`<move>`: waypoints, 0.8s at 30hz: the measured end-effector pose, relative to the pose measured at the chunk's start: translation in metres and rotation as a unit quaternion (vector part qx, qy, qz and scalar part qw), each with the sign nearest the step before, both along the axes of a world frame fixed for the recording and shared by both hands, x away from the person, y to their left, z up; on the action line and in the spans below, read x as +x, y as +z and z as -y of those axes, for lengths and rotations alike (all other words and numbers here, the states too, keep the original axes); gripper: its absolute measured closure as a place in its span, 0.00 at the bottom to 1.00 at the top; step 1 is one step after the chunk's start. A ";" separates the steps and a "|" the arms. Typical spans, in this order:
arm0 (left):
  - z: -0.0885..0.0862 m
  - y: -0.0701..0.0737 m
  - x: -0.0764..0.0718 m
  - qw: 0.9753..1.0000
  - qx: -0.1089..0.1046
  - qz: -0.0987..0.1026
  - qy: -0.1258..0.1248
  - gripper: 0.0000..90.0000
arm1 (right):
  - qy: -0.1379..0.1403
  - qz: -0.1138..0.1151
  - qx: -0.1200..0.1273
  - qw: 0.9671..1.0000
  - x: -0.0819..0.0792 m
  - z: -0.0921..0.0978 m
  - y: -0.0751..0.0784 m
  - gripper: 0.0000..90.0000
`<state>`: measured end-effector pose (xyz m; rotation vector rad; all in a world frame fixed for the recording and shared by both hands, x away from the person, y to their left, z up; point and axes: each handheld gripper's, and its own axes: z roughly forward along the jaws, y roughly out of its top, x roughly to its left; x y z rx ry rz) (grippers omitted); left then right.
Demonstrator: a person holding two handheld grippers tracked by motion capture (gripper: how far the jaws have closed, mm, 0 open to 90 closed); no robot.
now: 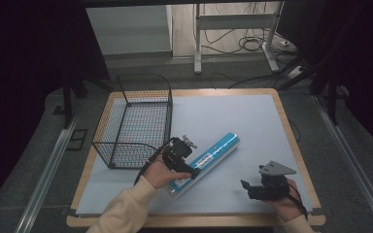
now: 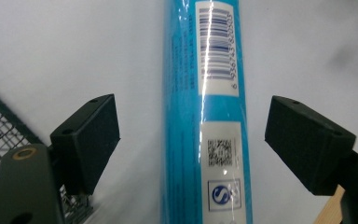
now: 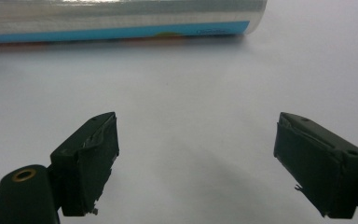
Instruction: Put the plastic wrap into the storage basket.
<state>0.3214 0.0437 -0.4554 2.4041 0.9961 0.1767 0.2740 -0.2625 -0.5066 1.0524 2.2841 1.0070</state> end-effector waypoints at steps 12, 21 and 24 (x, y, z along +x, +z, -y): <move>0.027 -0.004 0.014 1.000 0.017 -0.018 -0.011 0.19 | 0.000 0.004 0.002 1.000 -0.001 0.001 0.002 0.16; 0.043 -0.007 0.024 0.999 0.031 -0.028 -0.019 0.19 | 0.000 0.004 0.003 1.000 0.000 0.002 0.002 0.16; 0.048 -0.009 0.028 0.999 0.037 -0.032 -0.021 0.18 | 0.000 0.005 0.002 1.000 -0.001 0.002 0.002 0.16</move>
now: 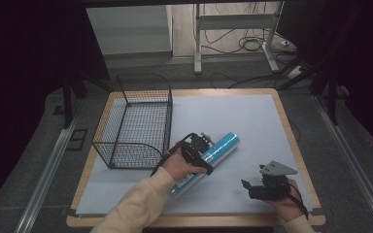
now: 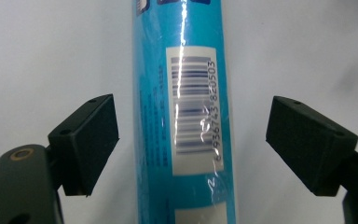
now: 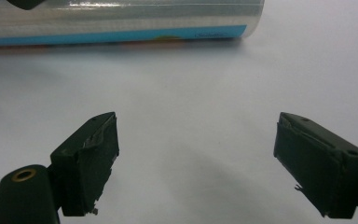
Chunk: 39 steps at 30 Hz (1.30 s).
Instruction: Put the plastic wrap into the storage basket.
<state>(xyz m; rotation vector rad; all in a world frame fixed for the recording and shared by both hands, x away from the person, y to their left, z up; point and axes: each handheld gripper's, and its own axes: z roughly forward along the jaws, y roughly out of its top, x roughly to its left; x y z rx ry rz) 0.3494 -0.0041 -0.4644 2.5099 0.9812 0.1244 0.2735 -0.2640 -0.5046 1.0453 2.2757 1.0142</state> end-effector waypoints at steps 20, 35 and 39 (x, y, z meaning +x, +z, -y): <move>0.019 -0.026 0.022 0.998 0.043 -0.040 -0.005 0.19 | 0.002 -0.002 -0.002 1.000 0.000 -0.001 -0.001 0.16; 0.024 -0.036 0.025 0.997 0.062 -0.045 -0.008 0.34 | -0.001 -0.002 -0.005 1.000 0.000 0.000 -0.001 0.16; 0.024 -0.036 0.026 0.997 0.059 -0.048 -0.006 0.34 | 0.000 -0.001 -0.005 1.000 0.000 0.000 -0.001 0.16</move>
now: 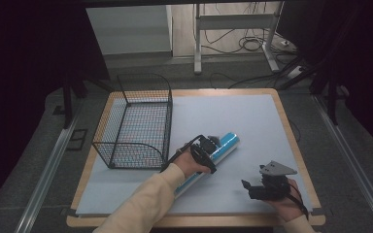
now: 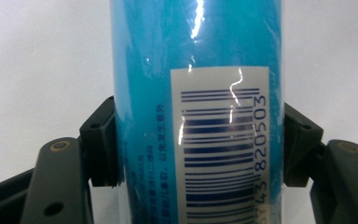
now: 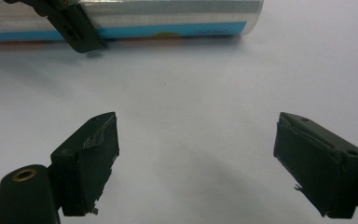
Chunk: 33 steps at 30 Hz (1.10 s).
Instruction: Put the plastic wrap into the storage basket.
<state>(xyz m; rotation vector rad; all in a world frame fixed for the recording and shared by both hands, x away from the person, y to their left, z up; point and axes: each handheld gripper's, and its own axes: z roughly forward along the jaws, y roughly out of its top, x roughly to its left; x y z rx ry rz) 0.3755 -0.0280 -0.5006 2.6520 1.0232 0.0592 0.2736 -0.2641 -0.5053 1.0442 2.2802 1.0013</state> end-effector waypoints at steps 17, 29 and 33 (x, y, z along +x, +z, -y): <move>-0.002 0.004 0.007 1.000 0.002 -0.016 -0.001 0.35 | -0.002 0.009 0.002 1.000 0.000 0.002 0.002 0.16; -0.010 0.017 0.008 1.000 -0.019 -0.007 0.002 0.35 | -0.005 0.016 0.002 1.000 -0.001 0.003 0.004 0.16; -0.011 0.021 0.007 1.000 -0.023 -0.003 0.000 0.35 | -0.006 0.016 0.003 1.000 -0.001 0.004 0.004 0.16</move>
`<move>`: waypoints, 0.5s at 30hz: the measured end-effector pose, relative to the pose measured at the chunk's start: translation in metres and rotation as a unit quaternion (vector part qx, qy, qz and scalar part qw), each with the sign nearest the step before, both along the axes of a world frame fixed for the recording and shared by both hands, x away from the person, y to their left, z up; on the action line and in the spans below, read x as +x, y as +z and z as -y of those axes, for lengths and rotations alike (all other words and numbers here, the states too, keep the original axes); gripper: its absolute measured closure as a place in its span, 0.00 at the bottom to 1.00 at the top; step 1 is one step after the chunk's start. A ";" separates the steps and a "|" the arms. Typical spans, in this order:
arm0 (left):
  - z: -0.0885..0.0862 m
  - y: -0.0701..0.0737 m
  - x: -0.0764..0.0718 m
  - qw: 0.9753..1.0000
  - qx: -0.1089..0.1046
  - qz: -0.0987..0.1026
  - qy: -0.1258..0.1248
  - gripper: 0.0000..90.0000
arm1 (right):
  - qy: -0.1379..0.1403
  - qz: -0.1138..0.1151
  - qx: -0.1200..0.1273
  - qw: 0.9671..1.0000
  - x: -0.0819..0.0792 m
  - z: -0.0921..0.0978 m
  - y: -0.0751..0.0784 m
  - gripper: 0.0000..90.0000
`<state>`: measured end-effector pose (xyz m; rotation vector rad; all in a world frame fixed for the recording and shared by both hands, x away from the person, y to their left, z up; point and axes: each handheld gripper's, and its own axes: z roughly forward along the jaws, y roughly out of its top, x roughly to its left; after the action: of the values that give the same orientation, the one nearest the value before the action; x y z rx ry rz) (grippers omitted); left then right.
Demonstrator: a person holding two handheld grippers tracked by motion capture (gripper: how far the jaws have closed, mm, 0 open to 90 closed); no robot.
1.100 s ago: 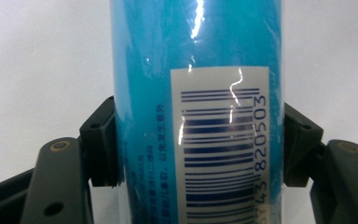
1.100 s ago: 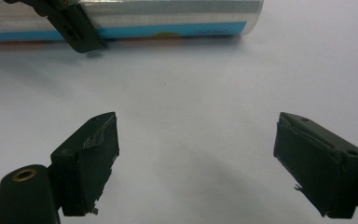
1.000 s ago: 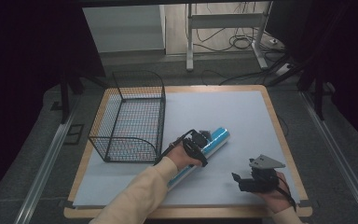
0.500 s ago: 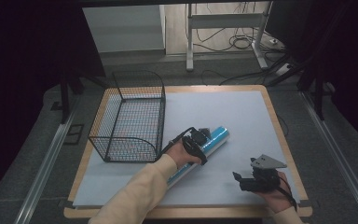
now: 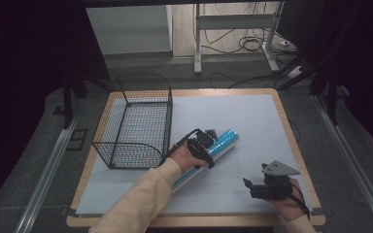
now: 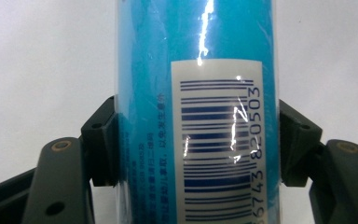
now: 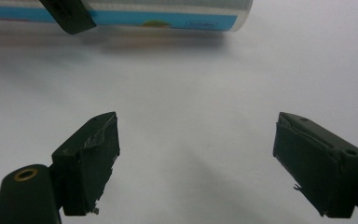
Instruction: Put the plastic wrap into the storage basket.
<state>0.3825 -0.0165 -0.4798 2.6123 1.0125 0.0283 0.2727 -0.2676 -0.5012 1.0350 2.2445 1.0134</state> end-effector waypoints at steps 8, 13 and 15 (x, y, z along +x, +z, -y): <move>-0.003 0.008 -0.001 1.000 -0.007 0.007 0.001 0.35 | -0.001 0.001 0.001 1.000 0.000 0.000 0.000 0.16; -0.005 0.018 -0.002 1.000 -0.011 0.016 -0.001 0.35 | -0.001 0.001 0.001 1.000 0.000 0.001 0.001 0.16; -0.006 0.021 -0.002 1.000 -0.012 0.019 -0.002 0.35 | -0.002 0.002 0.001 1.000 0.000 0.001 0.001 0.16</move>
<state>0.3802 -0.0108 -0.4584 2.5818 0.9898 0.0648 0.2725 -0.2684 -0.5000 1.0366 2.2388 1.0152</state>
